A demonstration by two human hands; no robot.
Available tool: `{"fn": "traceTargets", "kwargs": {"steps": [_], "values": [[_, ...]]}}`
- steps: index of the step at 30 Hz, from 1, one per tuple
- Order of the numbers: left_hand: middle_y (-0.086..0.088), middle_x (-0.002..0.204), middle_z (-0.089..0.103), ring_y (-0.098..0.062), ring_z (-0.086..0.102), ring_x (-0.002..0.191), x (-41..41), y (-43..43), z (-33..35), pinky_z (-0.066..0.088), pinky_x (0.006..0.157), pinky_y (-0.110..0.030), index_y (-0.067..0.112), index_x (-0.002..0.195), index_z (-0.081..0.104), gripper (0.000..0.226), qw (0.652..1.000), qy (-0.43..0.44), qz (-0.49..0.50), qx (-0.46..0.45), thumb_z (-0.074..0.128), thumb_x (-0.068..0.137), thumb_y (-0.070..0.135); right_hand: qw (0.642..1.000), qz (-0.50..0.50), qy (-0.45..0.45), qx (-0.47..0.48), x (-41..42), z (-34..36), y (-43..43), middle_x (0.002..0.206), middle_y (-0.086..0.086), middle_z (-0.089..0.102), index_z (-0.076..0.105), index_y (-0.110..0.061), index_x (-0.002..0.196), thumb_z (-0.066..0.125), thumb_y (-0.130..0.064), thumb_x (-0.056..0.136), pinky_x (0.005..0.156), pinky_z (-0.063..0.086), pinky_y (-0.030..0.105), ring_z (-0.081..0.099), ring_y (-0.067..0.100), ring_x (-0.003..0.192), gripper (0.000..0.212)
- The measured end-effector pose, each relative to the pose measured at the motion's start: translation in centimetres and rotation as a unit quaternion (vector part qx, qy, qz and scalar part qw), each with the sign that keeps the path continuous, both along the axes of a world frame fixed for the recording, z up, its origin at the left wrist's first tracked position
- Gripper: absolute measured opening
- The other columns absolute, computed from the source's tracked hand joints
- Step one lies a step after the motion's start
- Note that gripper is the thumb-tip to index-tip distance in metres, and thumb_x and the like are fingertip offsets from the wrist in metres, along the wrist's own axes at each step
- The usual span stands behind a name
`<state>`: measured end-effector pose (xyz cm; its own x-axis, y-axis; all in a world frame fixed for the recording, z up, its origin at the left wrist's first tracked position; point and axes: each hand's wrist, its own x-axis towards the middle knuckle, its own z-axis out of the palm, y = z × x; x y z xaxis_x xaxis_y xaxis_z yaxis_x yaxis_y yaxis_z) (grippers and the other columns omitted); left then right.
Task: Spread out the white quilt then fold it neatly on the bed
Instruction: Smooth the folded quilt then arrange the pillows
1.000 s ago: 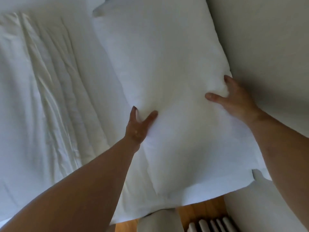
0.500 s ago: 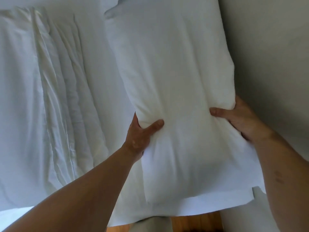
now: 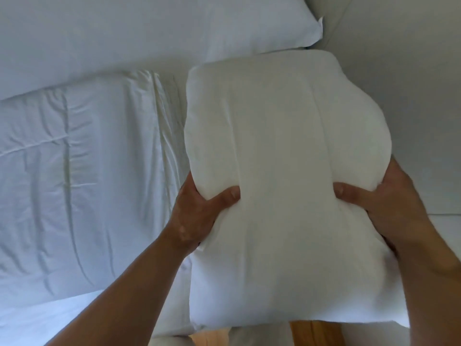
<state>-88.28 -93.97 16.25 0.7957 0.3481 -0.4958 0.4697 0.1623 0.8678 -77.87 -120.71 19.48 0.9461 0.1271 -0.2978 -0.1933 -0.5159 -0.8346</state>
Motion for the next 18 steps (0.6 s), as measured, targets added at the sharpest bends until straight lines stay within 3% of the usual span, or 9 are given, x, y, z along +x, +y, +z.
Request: {"fn": "traceTargets", "kwargs": {"steps": [3, 6, 11, 15, 18], "values": [[0.025, 0.107, 0.071, 0.002, 0.07, 0.096, -3.4, 5.1, 3.5, 0.057, 0.073, -0.019, 0.05, 0.11, 0.058, 0.068, 0.999, -0.04, -0.002, 0.033, 0.085, 0.047, 0.053, 0.999, -0.001, -0.041, -0.009, -3.8, 4.1, 4.8, 0.102, -0.042, 0.059, 0.048, -0.046, 0.129, 0.095, -0.039, 0.046, 0.072, 0.041, 0.007, 0.053, -0.032, 0.086, 0.096], [0.024, 0.111, 0.071, 0.0, 0.069, 0.101, -7.8, 11.6, 6.8, 0.057, 0.083, -0.031, 0.05, 0.115, 0.058, 0.074, 0.996, -0.065, 0.003, 0.055, 0.086, 0.047, 0.056, 0.997, -0.014, -0.078, -0.005, -8.4, 7.7, 11.2, 0.1, -0.046, 0.062, 0.052, -0.045, 0.128, 0.087, -0.051, 0.042, 0.072, 0.046, 0.01, 0.058, -0.024, 0.092, 0.093], [0.028, 0.111, 0.069, 0.006, 0.067, 0.099, -17.8, 26.1, 12.2, 0.053, 0.08, -0.025, 0.058, 0.11, 0.057, 0.069, 0.991, -0.078, 0.022, 0.105, 0.082, 0.046, 0.06, 0.995, 0.028, -0.084, 0.043, -16.5, 11.1, 25.7, 0.103, -0.045, 0.063, 0.053, -0.05, 0.117, 0.078, -0.06, 0.038, 0.072, 0.047, 0.008, 0.06, -0.022, 0.093, 0.084], [0.026, 0.107, 0.071, 0.004, 0.069, 0.094, -26.3, 38.3, 14.8, 0.054, 0.078, -0.029, 0.057, 0.106, 0.059, 0.065, 0.984, -0.054, 0.069, 0.153, 0.082, 0.045, 0.059, 0.99, 0.106, -0.046, 0.085, -22.0, 10.8, 38.4, 0.111, -0.041, 0.063, 0.052, -0.052, 0.117, 0.085, -0.056, 0.039, 0.076, 0.047, 0.006, 0.061, -0.019, 0.099, 0.085], [0.017, 0.11, 0.073, -0.007, 0.071, 0.101, -32.5, 46.6, 15.4, 0.056, 0.086, -0.042, 0.046, 0.116, 0.061, 0.08, 0.978, -0.029, 0.093, 0.185, 0.087, 0.042, 0.061, 0.979, 0.168, -0.009, 0.112, -26.1, 9.6, 47.4, 0.105, -0.046, 0.062, 0.051, -0.053, 0.112, 0.099, -0.037, 0.046, 0.078, 0.047, 0.001, 0.06, -0.022, 0.096, 0.083]]}}
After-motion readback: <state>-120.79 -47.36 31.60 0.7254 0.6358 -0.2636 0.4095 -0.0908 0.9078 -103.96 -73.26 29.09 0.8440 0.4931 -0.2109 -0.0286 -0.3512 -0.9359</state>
